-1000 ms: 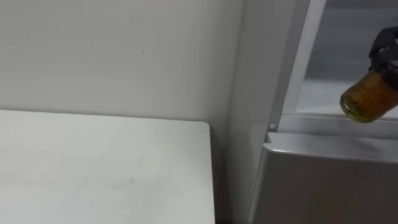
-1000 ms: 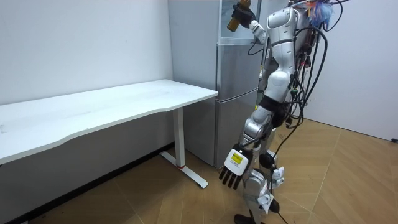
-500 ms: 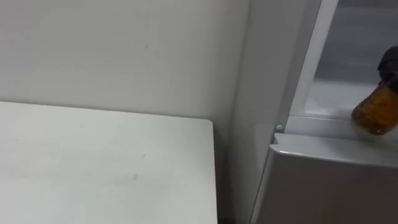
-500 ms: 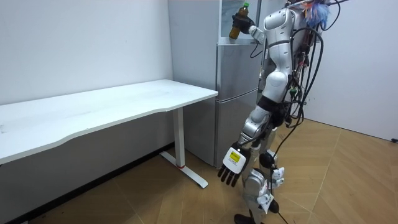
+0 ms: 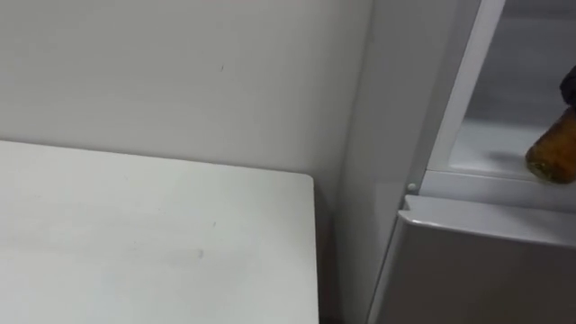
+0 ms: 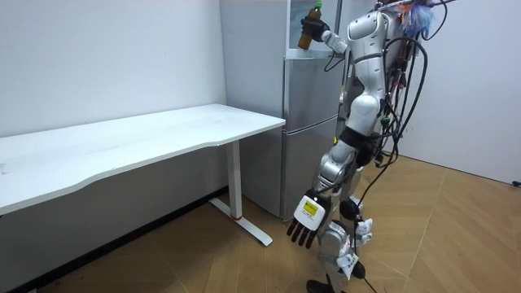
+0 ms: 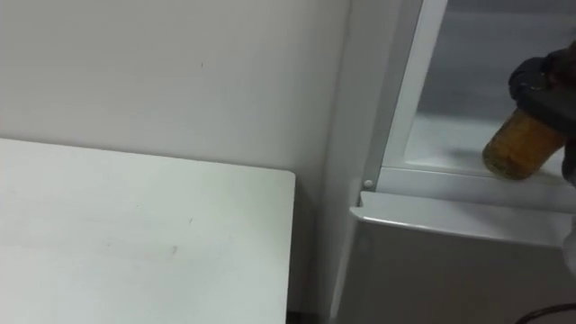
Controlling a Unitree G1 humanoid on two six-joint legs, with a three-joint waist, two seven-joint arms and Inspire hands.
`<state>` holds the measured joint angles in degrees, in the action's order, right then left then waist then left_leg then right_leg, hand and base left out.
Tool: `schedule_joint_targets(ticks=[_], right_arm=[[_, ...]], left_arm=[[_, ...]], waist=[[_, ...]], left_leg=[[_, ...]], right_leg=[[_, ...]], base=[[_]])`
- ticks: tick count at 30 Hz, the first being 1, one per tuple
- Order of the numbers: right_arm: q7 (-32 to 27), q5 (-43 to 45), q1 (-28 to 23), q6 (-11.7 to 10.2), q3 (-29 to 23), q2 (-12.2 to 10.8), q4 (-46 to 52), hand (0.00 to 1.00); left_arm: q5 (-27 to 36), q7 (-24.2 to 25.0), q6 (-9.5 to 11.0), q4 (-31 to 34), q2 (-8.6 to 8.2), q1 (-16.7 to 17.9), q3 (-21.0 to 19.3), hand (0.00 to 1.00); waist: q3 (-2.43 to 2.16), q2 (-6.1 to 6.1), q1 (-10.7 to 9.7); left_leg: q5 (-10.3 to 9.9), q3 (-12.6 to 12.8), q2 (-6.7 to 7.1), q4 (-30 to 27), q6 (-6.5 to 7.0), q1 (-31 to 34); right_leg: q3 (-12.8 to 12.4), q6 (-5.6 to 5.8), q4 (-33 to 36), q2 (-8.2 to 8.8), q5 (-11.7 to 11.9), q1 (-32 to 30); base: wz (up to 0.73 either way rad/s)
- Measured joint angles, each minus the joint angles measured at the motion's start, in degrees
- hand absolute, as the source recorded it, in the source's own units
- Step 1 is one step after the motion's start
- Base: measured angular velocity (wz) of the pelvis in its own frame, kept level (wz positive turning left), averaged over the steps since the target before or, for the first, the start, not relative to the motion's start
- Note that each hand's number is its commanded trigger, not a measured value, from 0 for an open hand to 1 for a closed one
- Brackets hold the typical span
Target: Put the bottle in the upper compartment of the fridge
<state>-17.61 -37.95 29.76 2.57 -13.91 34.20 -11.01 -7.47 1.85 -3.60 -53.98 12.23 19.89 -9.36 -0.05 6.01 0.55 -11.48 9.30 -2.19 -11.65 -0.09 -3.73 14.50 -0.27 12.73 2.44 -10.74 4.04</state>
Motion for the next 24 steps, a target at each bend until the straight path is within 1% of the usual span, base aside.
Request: schedule_joint_targets(ticks=[6,9,12,15,17,20,22,24], right_arm=[[-1.2,-0.2,0.6,0.0,1.4,0.0,-0.3,1.0],[-1.6,-0.2,0.6,-0.1,1.5,0.0,-1.1,1.0],[-2.5,-1.7,2.4,-0.5,1.5,0.0,-4.8,1.0],[-3.1,-2.6,3.8,-0.5,1.8,0.1,-7.3,1.0],[-2.9,-3.4,3.9,-0.9,2.6,0.8,-8.0,1.0],[-2.9,-3.4,3.9,-1.7,4.4,1.9,-8.6,1.0],[-2.7,-3.4,3.9,-1.8,4.8,1.9,-8.9,1.0],[-2.2,-2.7,4.2,-2.4,5.7,1.9,-9.9,1.0]], left_arm=[[0.0,0.0,-0.9,-0.1,0.08,1.0,0.0,0.0],[0.0,0.0,-1.2,-0.1,0.16,1.2,0.0,0.0],[0.0,0.0,-1.4,0.2,0.21,1.1,0.0,0.0],[0.0,-0.1,-2.2,0.1,0.2,1.2,0.0,0.0],[0.0,-0.2,-2.4,0.1,0.21,1.4,0.1,0.0],[0.0,-0.5,-2.5,0.1,0.21,1.5,0.0,0.0],[0.0,-0.6,-2.5,0.1,0.21,1.8,0.0,0.0],[0.3,-0.6,-2.8,0.1,0.22,2.4,0.0,0.0]], waist=[[0.0,-0.01,0.1],[-0.01,0.04,0.7],[0.03,0.53,1.1],[-0.1,0.71,1.9],[-0.12,0.71,2.7],[-0.1,0.67,4.1],[-0.1,0.69,4.5],[0.02,0.63,4.8]], left_leg=[[0.0,0.0,-0.04,0.0,0.0,0.0],[0.0,-0.2,-0.03,0.0,0.0,0.0],[-0.1,-0.6,0.0,0.0,-0.04,0.0],[-0.1,-0.7,0.2,-0.1,-0.08,0.0],[-0.1,-0.7,0.19,-0.2,-0.08,0.0],[0.0,-0.8,0.19,-0.1,-0.11,-0.3],[-0.1,-1.1,0.27,-0.1,-0.12,-0.7],[-0.1,-1.6,0.35,0.0,-0.2,-0.9]], right_leg=[[-0.1,-0.07,0.0,-0.01,0.0,0.0],[0.2,-0.07,-0.1,-0.01,0.0,0.3],[0.7,-0.07,-0.3,0.01,0.0,0.7],[0.8,-0.25,-1.1,-0.17,0.1,1.1],[0.8,-0.29,-1.1,-0.19,0.2,1.1],[1.0,-0.29,-1.3,-0.22,0.2,1.4],[1.5,-0.28,-1.9,-0.2,0.2,2.1],[2.1,-0.23,-2.2,-0.18,0.1,2.7]], base=[[0.0],[0.01],[0.08],[0.0],[0.0],[0.0],[0.11],[0.14]])
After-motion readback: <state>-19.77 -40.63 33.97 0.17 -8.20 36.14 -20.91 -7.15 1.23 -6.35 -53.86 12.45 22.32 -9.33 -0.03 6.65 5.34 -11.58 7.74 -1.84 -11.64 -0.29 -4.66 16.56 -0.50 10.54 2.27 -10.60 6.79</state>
